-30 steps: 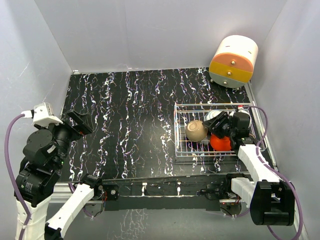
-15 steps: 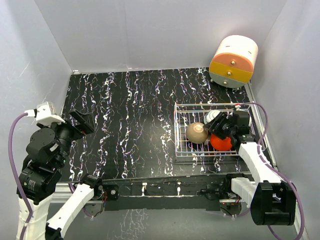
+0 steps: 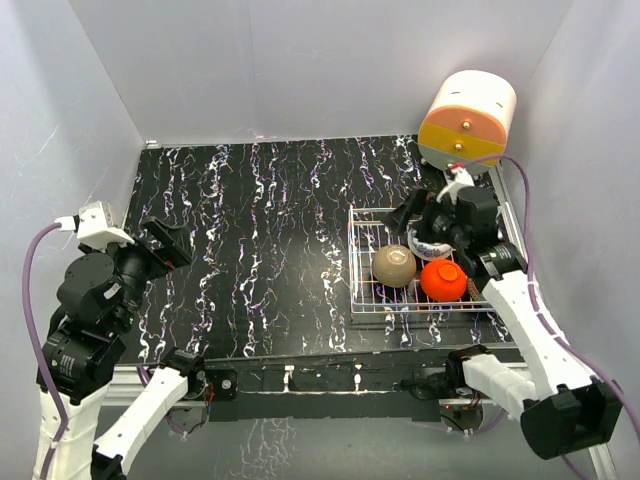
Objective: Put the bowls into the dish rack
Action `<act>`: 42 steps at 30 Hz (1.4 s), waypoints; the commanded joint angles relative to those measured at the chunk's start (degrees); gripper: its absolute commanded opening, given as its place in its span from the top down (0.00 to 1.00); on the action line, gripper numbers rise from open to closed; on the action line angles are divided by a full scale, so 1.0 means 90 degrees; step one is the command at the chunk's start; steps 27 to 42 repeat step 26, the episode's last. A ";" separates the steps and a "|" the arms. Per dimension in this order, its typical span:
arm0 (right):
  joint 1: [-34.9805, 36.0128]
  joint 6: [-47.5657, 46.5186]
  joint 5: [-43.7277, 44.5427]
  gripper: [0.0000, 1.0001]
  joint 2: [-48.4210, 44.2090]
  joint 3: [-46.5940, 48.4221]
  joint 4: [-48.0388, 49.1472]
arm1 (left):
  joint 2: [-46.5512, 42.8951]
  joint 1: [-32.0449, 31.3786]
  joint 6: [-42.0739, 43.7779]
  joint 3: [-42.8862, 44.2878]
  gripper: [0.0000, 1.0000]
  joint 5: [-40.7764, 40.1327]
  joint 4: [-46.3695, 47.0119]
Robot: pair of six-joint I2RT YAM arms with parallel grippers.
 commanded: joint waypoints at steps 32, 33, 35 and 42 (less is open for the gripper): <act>0.3942 -0.1220 0.3458 0.01 0.1972 0.2656 -0.0659 | 0.0557 -0.0025 0.0056 -0.0329 0.03 0.0288 0.0115; 0.3942 -0.1220 0.3458 0.01 0.1972 0.2656 -0.0659 | 0.0557 -0.0025 0.0056 -0.0329 0.03 0.0288 0.0115; 0.3942 -0.1220 0.3458 0.01 0.1972 0.2656 -0.0659 | 0.0557 -0.0025 0.0056 -0.0329 0.03 0.0288 0.0115; 0.3942 -0.1220 0.3458 0.01 0.1972 0.2656 -0.0659 | 0.0557 -0.0025 0.0056 -0.0329 0.03 0.0288 0.0115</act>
